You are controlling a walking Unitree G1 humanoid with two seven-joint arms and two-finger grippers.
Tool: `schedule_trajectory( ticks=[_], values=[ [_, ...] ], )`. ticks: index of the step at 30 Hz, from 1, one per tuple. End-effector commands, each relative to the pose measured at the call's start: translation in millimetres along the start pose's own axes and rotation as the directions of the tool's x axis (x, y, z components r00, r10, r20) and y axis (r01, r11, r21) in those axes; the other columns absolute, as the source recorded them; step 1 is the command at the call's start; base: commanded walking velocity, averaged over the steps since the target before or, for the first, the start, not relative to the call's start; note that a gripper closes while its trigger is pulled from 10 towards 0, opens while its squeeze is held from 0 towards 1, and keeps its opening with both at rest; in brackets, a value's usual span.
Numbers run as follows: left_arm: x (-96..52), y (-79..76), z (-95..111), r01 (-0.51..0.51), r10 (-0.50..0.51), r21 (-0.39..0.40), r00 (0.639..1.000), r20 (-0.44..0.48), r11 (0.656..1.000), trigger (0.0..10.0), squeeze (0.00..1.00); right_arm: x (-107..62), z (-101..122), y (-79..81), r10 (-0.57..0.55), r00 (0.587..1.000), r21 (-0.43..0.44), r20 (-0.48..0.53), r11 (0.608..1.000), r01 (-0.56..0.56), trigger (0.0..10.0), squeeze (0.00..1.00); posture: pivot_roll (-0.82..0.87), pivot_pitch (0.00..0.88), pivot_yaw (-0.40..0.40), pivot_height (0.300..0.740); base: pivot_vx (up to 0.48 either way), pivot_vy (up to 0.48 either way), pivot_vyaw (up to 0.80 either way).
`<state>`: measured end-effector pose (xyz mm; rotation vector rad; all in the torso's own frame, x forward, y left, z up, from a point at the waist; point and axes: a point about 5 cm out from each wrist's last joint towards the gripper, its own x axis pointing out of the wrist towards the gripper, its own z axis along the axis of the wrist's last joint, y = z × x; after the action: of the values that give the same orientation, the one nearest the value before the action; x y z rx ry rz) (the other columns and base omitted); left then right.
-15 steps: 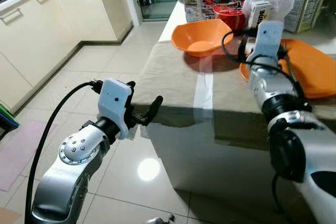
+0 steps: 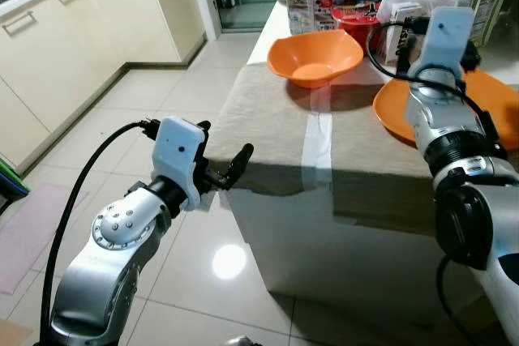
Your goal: Setting the table
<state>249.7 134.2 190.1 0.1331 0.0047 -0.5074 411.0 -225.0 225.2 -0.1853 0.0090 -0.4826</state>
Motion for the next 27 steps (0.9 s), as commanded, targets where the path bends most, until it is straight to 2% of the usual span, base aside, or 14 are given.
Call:
schedule_trajectory(
  ticks=[1,11,18,27],
  values=[
    [0.0,4.0,-2,-0.004,0.005,0.016,1.000,-0.015,1.000,10.0,0.00,-1.2,-8,-0.5,-0.010,1.000,-0.023,-0.019,1.000,0.010,10.0,0.00,-0.06,0.000,0.172,0.735,0.000,0.000,0.00],
    [1.7,4.6,-1,0.007,-0.007,0.021,1.000,-0.016,1.000,10.0,0.00,-3.3,-29,-8.5,-0.045,0.997,-0.048,-0.067,0.998,0.042,10.0,0.00,-0.07,0.000,0.184,0.735,0.000,0.000,0.00],
    [1.8,5.1,0,0.015,-0.014,0.029,1.000,-0.017,0.999,10.0,0.00,-8.2,-44,-3.2,-0.027,0.989,-0.010,-0.148,1.000,0.025,10.0,0.00,-0.08,0.000,0.188,0.735,0.000,0.000,0.00],
    [1.1,6.7,1,0.013,-0.012,0.038,1.000,-0.019,0.999,10.0,0.00,-12.0,-54,2.3,0.003,0.979,-0.010,-0.206,1.000,-0.006,10.0,0.00,-0.07,0.000,0.182,0.735,0.000,0.000,0.00]
  ],
)
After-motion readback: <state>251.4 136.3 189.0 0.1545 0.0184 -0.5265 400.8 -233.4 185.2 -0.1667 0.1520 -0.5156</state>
